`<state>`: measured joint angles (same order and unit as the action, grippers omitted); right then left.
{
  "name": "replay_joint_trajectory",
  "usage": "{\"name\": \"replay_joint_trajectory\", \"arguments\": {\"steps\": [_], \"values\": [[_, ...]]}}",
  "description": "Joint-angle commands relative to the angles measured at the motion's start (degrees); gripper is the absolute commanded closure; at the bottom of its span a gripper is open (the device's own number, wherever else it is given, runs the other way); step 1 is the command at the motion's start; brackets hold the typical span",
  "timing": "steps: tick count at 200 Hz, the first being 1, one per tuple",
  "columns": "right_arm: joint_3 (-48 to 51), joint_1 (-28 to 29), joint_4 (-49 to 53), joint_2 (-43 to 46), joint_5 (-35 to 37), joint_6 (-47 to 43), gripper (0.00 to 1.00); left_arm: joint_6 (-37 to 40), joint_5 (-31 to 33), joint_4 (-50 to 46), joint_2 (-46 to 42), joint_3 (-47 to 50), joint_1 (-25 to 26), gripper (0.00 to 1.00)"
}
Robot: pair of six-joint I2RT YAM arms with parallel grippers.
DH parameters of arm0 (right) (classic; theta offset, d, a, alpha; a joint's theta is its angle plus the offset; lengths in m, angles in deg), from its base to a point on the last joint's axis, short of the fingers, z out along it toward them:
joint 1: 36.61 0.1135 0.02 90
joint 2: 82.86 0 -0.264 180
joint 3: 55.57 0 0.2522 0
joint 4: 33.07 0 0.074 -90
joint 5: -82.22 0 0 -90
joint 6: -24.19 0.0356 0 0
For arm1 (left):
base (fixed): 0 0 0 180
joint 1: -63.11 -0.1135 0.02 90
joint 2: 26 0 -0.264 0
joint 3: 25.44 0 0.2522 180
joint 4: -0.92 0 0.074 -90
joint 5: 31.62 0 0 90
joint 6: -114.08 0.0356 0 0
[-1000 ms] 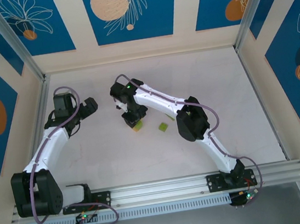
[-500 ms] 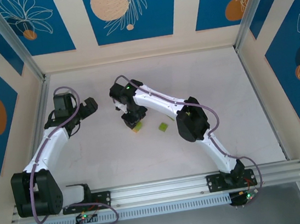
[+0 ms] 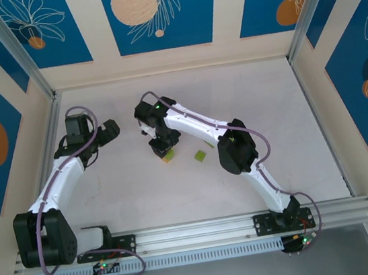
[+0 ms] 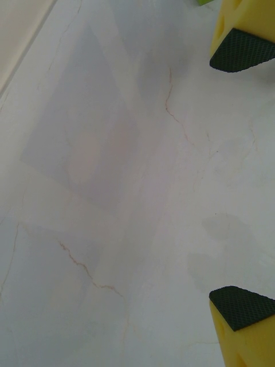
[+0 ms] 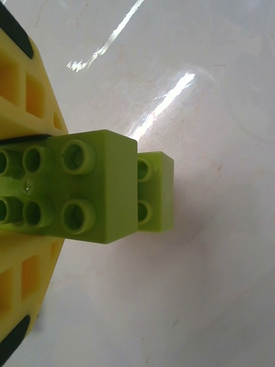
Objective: Assemble a carrot with lego
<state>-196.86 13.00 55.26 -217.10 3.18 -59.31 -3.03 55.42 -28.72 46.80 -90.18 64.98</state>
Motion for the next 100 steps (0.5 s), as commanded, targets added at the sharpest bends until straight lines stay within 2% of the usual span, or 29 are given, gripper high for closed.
{"name": "replay_joint_trajectory", "arguments": {"steps": [1,100], "values": [[-2.0,0.1,2.6,0.0,-1.0,-1.6,0.64,-0.3,0.5,-0.2,-1.2,0.3,-0.8,0.01],[-3.4,0.1,2.5,-2.6,-1.2,-1.5,0.63,-0.2,0.6,-0.2,-0.8,0.3,-0.8,0.02]]}}
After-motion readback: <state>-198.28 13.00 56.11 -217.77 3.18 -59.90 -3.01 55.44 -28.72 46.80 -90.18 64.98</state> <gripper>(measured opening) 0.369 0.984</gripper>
